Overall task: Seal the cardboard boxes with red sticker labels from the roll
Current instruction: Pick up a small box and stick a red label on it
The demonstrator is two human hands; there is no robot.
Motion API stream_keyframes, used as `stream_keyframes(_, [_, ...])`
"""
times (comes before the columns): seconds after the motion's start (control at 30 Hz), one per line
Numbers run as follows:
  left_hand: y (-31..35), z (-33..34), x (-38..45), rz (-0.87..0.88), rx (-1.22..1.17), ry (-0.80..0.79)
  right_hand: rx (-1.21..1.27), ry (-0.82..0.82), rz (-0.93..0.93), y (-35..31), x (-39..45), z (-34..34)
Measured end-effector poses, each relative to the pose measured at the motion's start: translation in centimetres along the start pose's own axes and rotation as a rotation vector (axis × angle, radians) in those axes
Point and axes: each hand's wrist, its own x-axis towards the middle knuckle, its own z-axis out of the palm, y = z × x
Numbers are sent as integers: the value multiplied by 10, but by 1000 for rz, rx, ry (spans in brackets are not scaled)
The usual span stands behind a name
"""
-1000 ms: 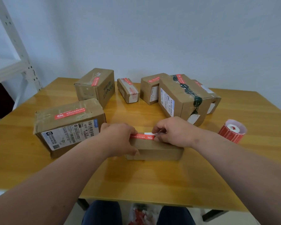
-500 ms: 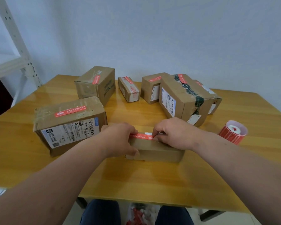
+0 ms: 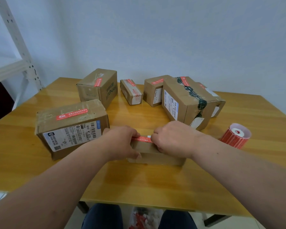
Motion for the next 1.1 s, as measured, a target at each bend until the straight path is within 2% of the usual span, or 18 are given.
stream_keyframes(0.53, [-2,1,-2,1,-14,6,99,45,74,6,3,-1])
stream_keyframes(0.8, [-4,3,-2,1,-62,24,346,81,205,9,-6,2])
stream_keyframes(1.1, [-3,4,-3,3,-80,32,341,109,208,11,-4,10])
